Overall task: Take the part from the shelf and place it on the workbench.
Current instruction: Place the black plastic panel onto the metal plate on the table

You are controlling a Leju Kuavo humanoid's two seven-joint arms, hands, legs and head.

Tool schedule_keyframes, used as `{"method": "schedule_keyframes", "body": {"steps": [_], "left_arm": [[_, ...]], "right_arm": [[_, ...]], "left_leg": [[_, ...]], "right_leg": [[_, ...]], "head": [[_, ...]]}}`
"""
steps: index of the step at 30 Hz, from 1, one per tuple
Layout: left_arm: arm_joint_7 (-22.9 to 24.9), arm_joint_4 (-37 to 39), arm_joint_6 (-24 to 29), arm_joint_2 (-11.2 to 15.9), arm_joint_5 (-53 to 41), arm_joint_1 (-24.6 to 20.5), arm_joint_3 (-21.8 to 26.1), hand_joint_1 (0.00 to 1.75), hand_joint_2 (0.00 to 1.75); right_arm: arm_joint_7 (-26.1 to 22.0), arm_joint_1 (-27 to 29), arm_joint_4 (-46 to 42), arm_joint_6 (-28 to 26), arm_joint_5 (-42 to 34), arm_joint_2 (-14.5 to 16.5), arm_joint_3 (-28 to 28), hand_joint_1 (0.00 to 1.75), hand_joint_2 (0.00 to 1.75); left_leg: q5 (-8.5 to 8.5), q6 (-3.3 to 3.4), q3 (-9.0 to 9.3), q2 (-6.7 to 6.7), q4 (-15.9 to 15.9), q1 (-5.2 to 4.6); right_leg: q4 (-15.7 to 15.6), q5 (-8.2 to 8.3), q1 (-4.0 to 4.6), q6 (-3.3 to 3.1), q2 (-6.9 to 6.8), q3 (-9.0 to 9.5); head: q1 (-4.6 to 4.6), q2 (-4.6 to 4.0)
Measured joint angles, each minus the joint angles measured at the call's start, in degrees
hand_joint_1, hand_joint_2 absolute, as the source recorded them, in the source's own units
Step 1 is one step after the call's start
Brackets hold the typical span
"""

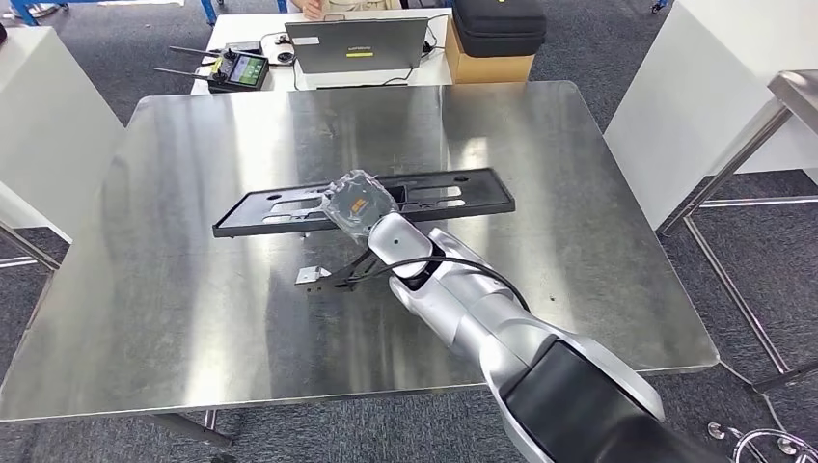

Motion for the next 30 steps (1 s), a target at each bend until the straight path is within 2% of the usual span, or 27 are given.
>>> {"method": "schedule_keyframes", "body": {"steps": [4, 9, 13, 18, 23, 26, 30], "left_arm": [[0.13, 0.00, 0.77, -0.19, 0.53, 0.27, 0.15, 0.00, 0.00], [0.27, 0.00, 1.19, -0.23, 0.64, 0.30, 0.33, 0.00, 0.00], [0.33, 0.00, 1.14, -0.42, 0.64, 0.37, 0.44, 0.00, 0.00], [0.51, 0.00, 1.12, -0.49, 0.64, 0.47, 0.46, 0.00, 0.00], [0.56, 0.00, 1.11, -0.56, 0.64, 0.51, 0.46, 0.00, 0.00], [0.56, 0.00, 1.14, -0.65, 0.57, 0.56, 0.48, 0.00, 0.00], [0.51, 0.00, 1.27, -0.83, 0.36, 0.68, 0.50, 0.00, 0.00]], "right_arm": [[-0.01, 0.09, 0.01, -0.04, -0.01, -0.18, 0.01, 0.00, 1.75], [-0.03, 0.08, 0.01, -0.15, -0.07, 0.00, 0.00, 0.00, 1.75], [0.01, 0.08, -0.04, -0.19, -0.28, 0.19, -0.03, 0.00, 1.75], [0.02, 0.07, -0.22, -0.19, -0.67, 0.25, -0.07, 0.00, 1.75], [0.00, 0.07, -0.32, -0.21, -1.15, 0.25, -0.07, 0.00, 1.75], [-0.56, 0.12, -1.55, -0.22, -6.10, 0.27, -0.41, 0.00, 1.75], [-2.63, 0.28, -7.22, 0.85, -20.85, 0.29, -1.33, 0.00, 1.75]], "left_leg": [[0.42, 0.28, -0.02, -0.48, 0.09, -0.63], [0.10, 1.21, -0.01, -0.68, 0.10, -1.33], [0.14, 1.60, -0.02, -0.68, 0.10, -1.51], [0.28, 1.87, -0.01, -0.68, 0.12, -1.62], [0.33, 1.91, 0.03, -0.67, 0.12, -1.51], [0.33, 1.89, 0.04, -0.66, 0.12, -1.39], [0.34, 1.88, 0.04, -0.61, 0.12, -1.37]], "right_leg": [[-0.17, -0.20, 0.26, -0.02, -0.18, 0.23], [-0.71, -0.24, 0.06, -0.01, -0.37, 0.36], [-0.78, -0.18, -0.07, 0.10, -0.39, 0.37], [-0.81, -0.11, -0.19, 1.26, -0.41, 0.37], [-0.78, -0.09, -0.18, 1.36, -0.42, 0.36], [-0.73, -0.09, -0.16, 1.36, -0.41, 0.34], [-0.67, -0.10, -0.15, 1.36, -0.41, 0.30]], "head": [[0.23, 0.00], [0.24, -0.01], [0.24, 0.00], [0.22, 0.00], [0.21, -0.01], [0.21, 0.00], [0.21, 0.00]]}}
